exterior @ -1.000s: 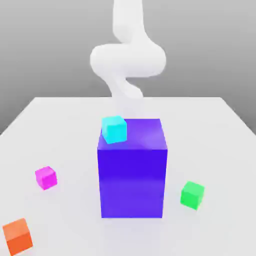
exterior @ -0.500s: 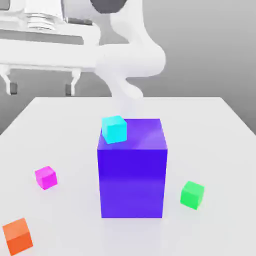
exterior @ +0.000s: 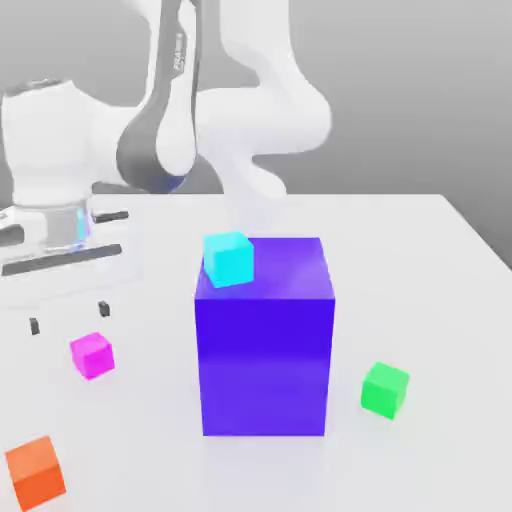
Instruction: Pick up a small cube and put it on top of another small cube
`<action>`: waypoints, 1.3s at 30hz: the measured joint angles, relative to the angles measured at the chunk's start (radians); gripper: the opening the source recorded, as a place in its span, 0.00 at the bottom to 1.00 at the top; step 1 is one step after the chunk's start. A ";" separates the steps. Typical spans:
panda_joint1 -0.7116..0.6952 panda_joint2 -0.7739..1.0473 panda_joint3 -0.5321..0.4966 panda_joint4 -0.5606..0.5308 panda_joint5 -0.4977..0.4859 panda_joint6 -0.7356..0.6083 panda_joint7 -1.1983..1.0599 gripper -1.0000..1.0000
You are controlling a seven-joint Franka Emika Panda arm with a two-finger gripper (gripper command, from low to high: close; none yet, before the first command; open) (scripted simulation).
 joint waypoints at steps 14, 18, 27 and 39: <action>-0.229 0.256 0.244 -0.001 0.456 0.142 -0.516 0.50; -0.349 0.318 0.400 0.021 0.610 0.178 -0.632 0.50; -0.514 0.404 0.613 0.049 0.811 0.231 -0.782 0.00; -0.287 0.288 0.321 0.011 0.542 0.158 -0.581 0.00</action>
